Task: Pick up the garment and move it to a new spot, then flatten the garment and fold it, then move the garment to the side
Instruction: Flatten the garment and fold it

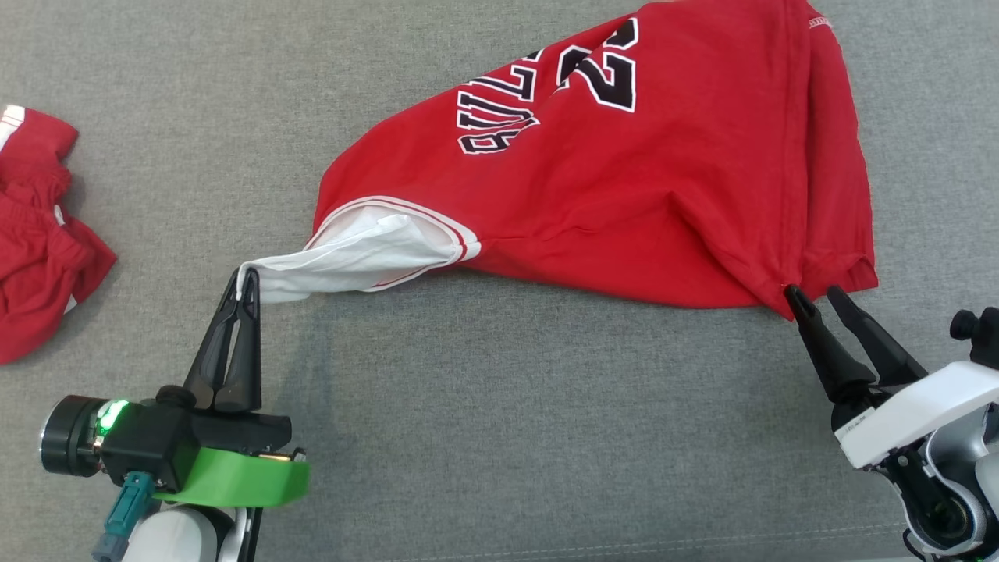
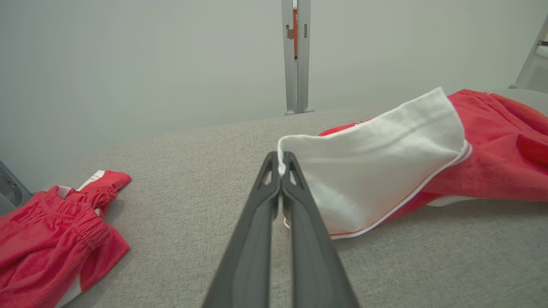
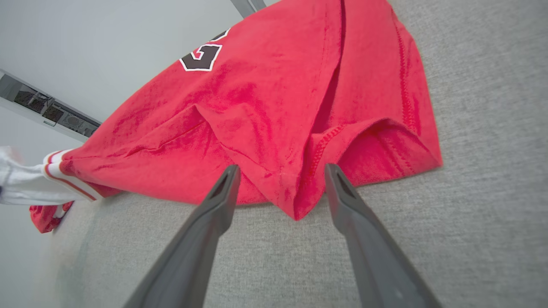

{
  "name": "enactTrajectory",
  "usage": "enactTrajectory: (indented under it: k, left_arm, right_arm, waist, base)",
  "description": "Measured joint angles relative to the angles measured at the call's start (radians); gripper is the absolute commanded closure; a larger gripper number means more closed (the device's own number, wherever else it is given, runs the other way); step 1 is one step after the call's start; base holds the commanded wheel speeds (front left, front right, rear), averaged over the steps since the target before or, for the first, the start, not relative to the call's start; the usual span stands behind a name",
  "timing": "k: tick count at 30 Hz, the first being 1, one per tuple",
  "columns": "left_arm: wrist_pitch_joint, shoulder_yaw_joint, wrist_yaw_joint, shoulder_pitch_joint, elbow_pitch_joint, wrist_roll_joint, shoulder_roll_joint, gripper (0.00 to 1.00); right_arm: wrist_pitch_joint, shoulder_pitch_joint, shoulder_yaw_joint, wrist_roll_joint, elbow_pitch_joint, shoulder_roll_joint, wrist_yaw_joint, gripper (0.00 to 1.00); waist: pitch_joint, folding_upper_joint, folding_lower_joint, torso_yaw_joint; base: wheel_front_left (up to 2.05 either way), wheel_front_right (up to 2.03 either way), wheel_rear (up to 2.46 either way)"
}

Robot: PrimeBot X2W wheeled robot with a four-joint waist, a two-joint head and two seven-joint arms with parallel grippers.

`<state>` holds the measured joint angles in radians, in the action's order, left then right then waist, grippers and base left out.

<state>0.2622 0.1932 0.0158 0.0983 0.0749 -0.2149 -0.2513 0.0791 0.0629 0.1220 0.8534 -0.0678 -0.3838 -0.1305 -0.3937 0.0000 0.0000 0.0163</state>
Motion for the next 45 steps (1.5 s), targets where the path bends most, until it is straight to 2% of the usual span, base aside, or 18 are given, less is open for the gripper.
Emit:
enactTrajectory:
  k: [7,14,15,16,17,26,32,36,42,45]
  left_arm:
    - [0.0,0.001,-0.027,0.01,-0.015,0.024,0.032,1.0]
    - [0.0,-0.013,-0.048,0.011,-0.022,0.038,0.055,1.0]
    - [0.0,-0.017,-0.05,0.011,-0.023,0.041,0.056,1.0]
    - [0.0,-0.021,-0.051,0.011,-0.023,0.042,0.058,1.0]
    - [0.0,-0.026,-0.053,0.012,-0.023,0.044,0.059,1.0]
    - [0.0,-0.047,-0.07,0.015,-0.019,0.081,0.055,1.0]
    - [0.0,-0.062,-0.098,0.069,0.029,0.096,0.006,1.0]
    - [-0.019,-0.083,-0.122,0.168,0.086,0.084,-0.067,1.0]
    - [-0.145,-0.089,-0.141,0.444,0.207,0.042,-0.245,1.0]
    - [-0.217,-0.056,-0.144,0.614,0.24,0.003,-0.333,1.0]
  right_arm:
    - [0.018,0.051,0.022,0.127,0.061,-0.038,0.0,0.0]
    - [0.016,0.056,0.063,0.181,0.089,-0.057,0.0,0.01]
    - [0.009,0.057,0.065,0.19,0.083,-0.058,0.0,0.25]
    - [0.0,0.057,0.069,0.198,0.075,-0.062,0.0,0.67]
    - [-0.009,0.057,0.078,0.2,0.063,-0.073,0.0,1.0]
    - [-0.092,0.047,0.095,0.232,-0.003,-0.155,0.0,1.0]
    - [-0.15,0.061,0.039,0.25,-0.084,-0.229,0.0,1.0]
    - [-0.16,0.12,-0.049,0.261,-0.128,-0.289,0.0,1.0]
    - [-0.123,0.311,-0.174,0.273,-0.18,-0.352,0.0,1.0]
    - [-0.059,0.428,-0.206,0.26,-0.191,-0.391,0.0,1.0]
  waist:
    - [-0.012,0.0,0.0,0.03]
    - [-0.017,0.0,0.0,0.051]
    - [-0.017,0.0,0.0,0.052]
    - [-0.017,0.0,0.0,0.052]
    - [-0.017,0.0,0.0,0.051]
    - [0.006,0.0,0.0,0.036]
    - [0.028,0.0,0.0,0.021]
    - [0.034,0.0,0.0,0.007]
    - [0.014,0.0,0.0,-0.007]
    - [-0.007,0.0,0.0,-0.013]
  base:
    - [0.0,0.0,0.0]
    - [0.0,0.0,0.0]
    - [0.0,0.0,0.0]
    - [0.0,0.0,0.0]
    - [0.0,0.0,0.0]
    - [0.0,0.0,0.0]
    - [0.0,0.0,0.0]
    - [0.0,0.0,0.0]
    - [0.0,0.0,0.0]
    - [0.0,0.0,0.0]
